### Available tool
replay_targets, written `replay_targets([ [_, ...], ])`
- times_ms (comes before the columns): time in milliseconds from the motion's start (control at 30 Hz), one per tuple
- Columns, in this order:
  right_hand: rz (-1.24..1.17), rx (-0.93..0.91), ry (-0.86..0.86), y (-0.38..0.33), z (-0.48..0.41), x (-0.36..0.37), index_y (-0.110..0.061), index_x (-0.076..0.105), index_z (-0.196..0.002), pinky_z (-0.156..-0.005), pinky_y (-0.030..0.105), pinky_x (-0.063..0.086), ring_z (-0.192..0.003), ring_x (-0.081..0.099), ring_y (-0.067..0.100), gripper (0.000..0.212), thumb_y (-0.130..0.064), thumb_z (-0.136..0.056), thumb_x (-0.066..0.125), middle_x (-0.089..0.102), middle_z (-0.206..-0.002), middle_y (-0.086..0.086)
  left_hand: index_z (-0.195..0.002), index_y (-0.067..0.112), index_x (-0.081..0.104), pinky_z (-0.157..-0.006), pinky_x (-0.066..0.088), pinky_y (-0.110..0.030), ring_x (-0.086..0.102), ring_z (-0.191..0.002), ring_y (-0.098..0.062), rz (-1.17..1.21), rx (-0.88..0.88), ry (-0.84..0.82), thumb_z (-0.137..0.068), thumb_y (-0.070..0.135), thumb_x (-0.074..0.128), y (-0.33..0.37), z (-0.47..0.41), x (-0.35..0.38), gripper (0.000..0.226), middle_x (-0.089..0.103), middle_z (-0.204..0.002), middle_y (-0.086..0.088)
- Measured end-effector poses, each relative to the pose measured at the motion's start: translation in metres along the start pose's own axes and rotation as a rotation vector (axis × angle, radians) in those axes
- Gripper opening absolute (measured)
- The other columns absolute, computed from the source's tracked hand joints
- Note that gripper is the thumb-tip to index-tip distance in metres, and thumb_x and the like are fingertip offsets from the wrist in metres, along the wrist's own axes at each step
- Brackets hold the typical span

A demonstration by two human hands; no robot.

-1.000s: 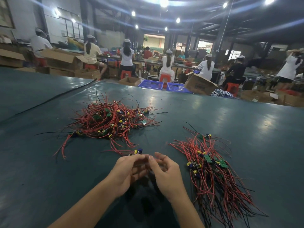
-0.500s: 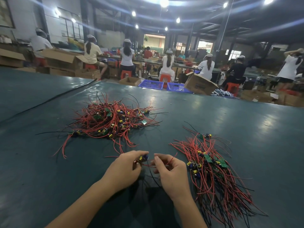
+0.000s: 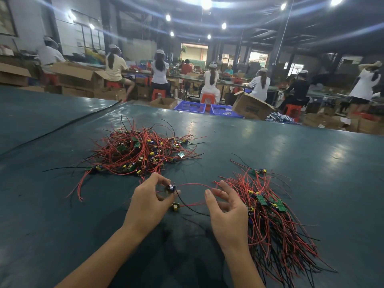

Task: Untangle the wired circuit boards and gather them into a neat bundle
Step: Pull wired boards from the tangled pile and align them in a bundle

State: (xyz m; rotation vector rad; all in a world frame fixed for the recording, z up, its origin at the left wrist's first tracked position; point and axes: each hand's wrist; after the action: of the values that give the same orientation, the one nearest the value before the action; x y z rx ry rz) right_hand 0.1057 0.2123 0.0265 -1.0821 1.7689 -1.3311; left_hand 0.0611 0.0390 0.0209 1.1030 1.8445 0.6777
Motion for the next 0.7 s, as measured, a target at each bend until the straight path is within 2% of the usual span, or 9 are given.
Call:
replay_targets([
  [133, 0.137, -0.062, 0.012, 0.002, 0.003, 0.002, -0.020, 0.049, -0.141, -0.106, 0.032, 0.043, -0.121, 0.053, 0.005, 0.062, -0.031, -0.085, 0.073, 0.058, -0.129, -0.010, -0.082, 0.035, 0.051, -0.059, 0.057, -0.029, 0.069, -0.058, -0.012, 0.000, -0.013, 0.074, -0.078, 0.025, 0.078, -0.002, -0.004, -0.005, 0.029, 0.065, -0.084, 0.011],
  [200, 0.191, -0.144, 0.090, 0.002, 0.005, 0.004, -0.021, 0.044, -0.144, -0.108, 0.034, 0.039, -0.127, 0.047, 0.009, 0.066, -0.032, -0.085, 0.072, 0.050, -0.134, -0.014, -0.082, 0.036, 0.052, -0.058, 0.056, -0.028, 0.069, -0.058, -0.013, 0.040, -0.022, 0.093, -0.078, 0.026, 0.078, -0.002, -0.004, -0.005, 0.028, 0.065, -0.081, 0.011],
  [267, 0.190, -0.253, 0.205, -0.003, 0.008, 0.004, -0.021, 0.051, -0.135, -0.098, 0.029, 0.043, -0.114, 0.052, 0.010, 0.054, -0.029, -0.085, 0.072, 0.053, -0.123, -0.013, -0.082, 0.035, 0.055, -0.057, 0.057, -0.027, 0.070, -0.058, -0.013, 0.110, -0.034, 0.119, -0.079, 0.025, 0.077, 0.000, -0.003, -0.004, 0.025, 0.066, -0.075, 0.010],
  [367, 0.121, -0.425, 0.202, -0.008, 0.011, 0.003, -0.030, 0.065, -0.094, -0.064, 0.020, 0.045, -0.071, 0.058, 0.008, 0.007, -0.027, -0.088, 0.067, 0.062, -0.080, -0.012, -0.081, 0.028, 0.056, -0.057, 0.057, -0.023, 0.070, -0.059, -0.009, 0.190, -0.032, 0.191, -0.078, 0.021, 0.078, 0.005, -0.004, -0.004, 0.024, 0.068, -0.079, 0.014],
  [433, 0.059, -0.431, 0.060, -0.010, 0.015, 0.007, -0.028, 0.066, -0.073, -0.050, 0.018, 0.040, -0.052, 0.054, 0.005, 0.016, -0.027, -0.088, 0.064, 0.062, -0.063, -0.009, -0.081, 0.023, 0.054, -0.058, 0.058, -0.027, 0.070, -0.060, -0.009, 0.222, 0.009, 0.255, -0.077, 0.017, 0.078, 0.009, -0.004, -0.005, 0.025, 0.069, -0.079, 0.009],
  [500, 0.071, -0.377, -0.108, -0.009, 0.020, 0.013, -0.026, 0.069, -0.071, -0.050, 0.014, 0.039, -0.052, 0.057, 0.004, 0.018, -0.031, -0.088, 0.064, 0.065, -0.062, -0.011, -0.081, 0.020, 0.053, -0.061, 0.058, -0.029, 0.070, -0.064, -0.013, 0.270, 0.091, 0.308, -0.077, 0.014, 0.077, 0.015, -0.002, -0.004, 0.025, 0.070, -0.088, 0.005],
  [567, 0.119, -0.302, -0.235, -0.006, 0.022, 0.017, -0.027, 0.073, -0.087, -0.059, 0.011, 0.043, -0.070, 0.065, 0.003, 0.015, -0.039, -0.086, 0.063, 0.068, -0.080, -0.017, -0.082, 0.021, 0.052, -0.063, 0.057, -0.026, 0.068, -0.069, -0.014, 0.293, 0.194, 0.338, -0.076, 0.015, 0.075, 0.021, -0.001, -0.004, 0.025, 0.069, -0.096, 0.003],
  [633, 0.131, -0.245, -0.286, -0.003, 0.022, 0.018, -0.033, 0.070, -0.100, -0.065, 0.011, 0.044, -0.083, 0.066, 0.002, 0.020, -0.045, -0.085, 0.062, 0.066, -0.095, -0.022, -0.083, 0.019, 0.054, -0.063, 0.055, -0.023, 0.067, -0.072, -0.010, 0.218, 0.306, 0.316, -0.075, 0.008, 0.077, 0.022, 0.001, -0.003, 0.026, 0.068, -0.099, 0.002],
  [700, 0.083, -0.226, -0.304, -0.003, 0.022, 0.019, -0.038, 0.070, -0.098, -0.067, 0.013, 0.045, -0.082, 0.065, 0.005, 0.017, -0.045, -0.083, 0.065, 0.066, -0.094, -0.019, -0.079, 0.009, 0.057, -0.065, 0.054, -0.023, 0.066, -0.077, -0.007, 0.106, 0.386, 0.239, -0.070, -0.006, 0.081, 0.019, 0.004, 0.000, 0.029, 0.068, -0.099, 0.001],
])
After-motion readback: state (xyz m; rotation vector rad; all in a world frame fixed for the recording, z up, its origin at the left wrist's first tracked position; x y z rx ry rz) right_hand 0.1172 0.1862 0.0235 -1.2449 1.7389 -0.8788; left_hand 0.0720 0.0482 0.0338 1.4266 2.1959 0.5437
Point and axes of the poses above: each hand's wrist, its own z-axis away from the middle knuckle, its own x-axis out of the palm, y = z × x
